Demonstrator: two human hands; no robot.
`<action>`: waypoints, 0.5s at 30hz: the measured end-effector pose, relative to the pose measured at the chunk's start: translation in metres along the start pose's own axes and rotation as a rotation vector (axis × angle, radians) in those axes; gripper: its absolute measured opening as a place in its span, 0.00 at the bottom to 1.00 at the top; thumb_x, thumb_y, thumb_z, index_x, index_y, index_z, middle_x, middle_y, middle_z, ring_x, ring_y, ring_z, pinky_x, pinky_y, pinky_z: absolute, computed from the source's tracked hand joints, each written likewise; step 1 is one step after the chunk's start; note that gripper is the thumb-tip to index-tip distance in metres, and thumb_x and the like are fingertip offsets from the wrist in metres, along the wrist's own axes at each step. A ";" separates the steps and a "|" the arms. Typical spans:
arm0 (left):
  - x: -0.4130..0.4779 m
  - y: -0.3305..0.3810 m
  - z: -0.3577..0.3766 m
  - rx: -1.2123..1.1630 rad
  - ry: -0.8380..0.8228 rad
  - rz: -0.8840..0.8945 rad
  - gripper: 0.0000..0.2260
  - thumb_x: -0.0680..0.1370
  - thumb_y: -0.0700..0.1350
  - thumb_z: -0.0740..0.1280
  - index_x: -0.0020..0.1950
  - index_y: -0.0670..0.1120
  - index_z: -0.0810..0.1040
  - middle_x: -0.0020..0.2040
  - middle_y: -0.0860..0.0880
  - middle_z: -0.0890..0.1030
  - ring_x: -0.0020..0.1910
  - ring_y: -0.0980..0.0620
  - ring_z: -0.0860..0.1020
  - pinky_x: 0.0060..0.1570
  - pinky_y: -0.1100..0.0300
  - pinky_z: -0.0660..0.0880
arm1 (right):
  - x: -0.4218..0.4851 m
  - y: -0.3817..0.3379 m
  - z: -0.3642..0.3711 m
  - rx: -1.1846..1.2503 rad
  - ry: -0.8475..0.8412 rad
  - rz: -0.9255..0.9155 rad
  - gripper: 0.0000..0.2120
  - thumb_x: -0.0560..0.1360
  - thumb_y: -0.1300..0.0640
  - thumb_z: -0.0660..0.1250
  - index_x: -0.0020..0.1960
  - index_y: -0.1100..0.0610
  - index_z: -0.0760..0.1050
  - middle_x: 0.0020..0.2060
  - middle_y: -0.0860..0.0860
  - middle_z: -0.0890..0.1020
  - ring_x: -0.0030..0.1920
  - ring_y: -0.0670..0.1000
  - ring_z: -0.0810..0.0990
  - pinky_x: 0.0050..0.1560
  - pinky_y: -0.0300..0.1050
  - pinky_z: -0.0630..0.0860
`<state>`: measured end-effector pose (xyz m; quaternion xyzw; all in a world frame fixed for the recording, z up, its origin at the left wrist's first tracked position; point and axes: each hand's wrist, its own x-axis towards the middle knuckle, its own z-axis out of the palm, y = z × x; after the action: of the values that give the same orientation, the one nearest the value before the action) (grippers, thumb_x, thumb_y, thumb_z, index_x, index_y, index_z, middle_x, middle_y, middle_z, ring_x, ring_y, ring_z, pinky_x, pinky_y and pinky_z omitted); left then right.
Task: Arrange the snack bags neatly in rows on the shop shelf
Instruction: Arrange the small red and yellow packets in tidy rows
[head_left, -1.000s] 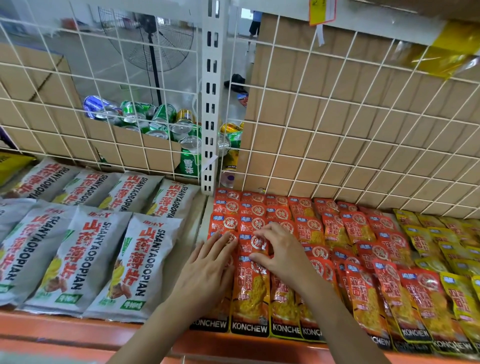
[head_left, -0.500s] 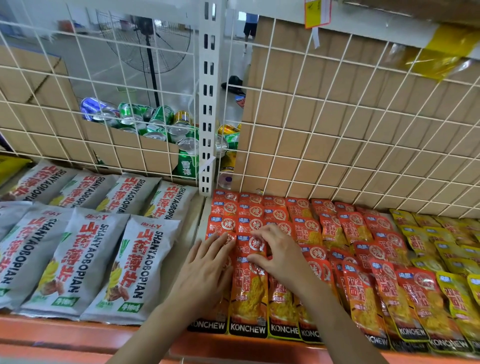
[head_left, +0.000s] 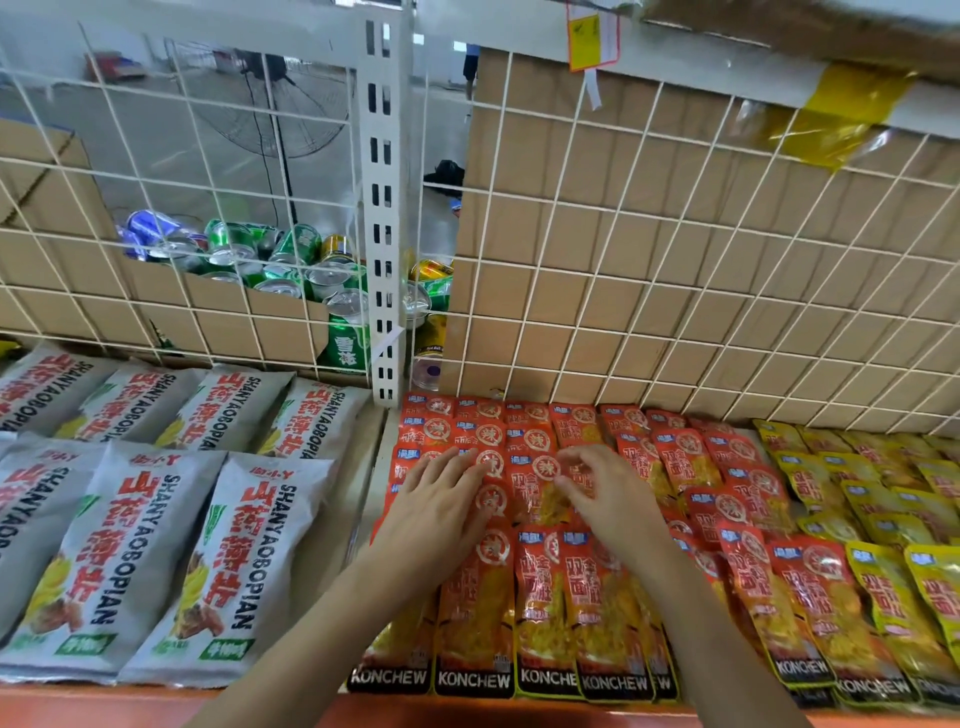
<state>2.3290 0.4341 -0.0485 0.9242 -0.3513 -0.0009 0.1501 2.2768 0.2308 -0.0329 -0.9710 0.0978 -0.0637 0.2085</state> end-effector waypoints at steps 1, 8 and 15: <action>0.004 0.001 0.002 0.013 -0.015 -0.003 0.38 0.68 0.63 0.32 0.75 0.52 0.55 0.76 0.53 0.57 0.75 0.53 0.51 0.73 0.56 0.44 | 0.003 0.003 0.000 -0.015 -0.012 0.007 0.16 0.77 0.48 0.62 0.64 0.50 0.71 0.63 0.46 0.74 0.62 0.45 0.71 0.62 0.38 0.65; 0.023 0.004 0.008 0.038 -0.082 -0.022 0.25 0.80 0.60 0.45 0.75 0.54 0.54 0.76 0.54 0.54 0.76 0.54 0.47 0.73 0.55 0.41 | 0.035 0.003 0.001 -0.057 -0.079 -0.011 0.16 0.79 0.52 0.59 0.66 0.52 0.70 0.64 0.49 0.72 0.66 0.50 0.69 0.64 0.41 0.64; 0.036 0.004 0.008 0.037 -0.099 0.014 0.23 0.81 0.57 0.49 0.76 0.55 0.53 0.77 0.53 0.51 0.76 0.52 0.46 0.73 0.55 0.40 | 0.072 -0.001 0.006 -0.086 -0.101 -0.024 0.16 0.79 0.53 0.59 0.65 0.54 0.72 0.64 0.51 0.72 0.66 0.53 0.69 0.65 0.46 0.63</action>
<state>2.3527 0.4054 -0.0511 0.9231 -0.3647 -0.0391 0.1153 2.3483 0.2188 -0.0318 -0.9822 0.0781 -0.0129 0.1706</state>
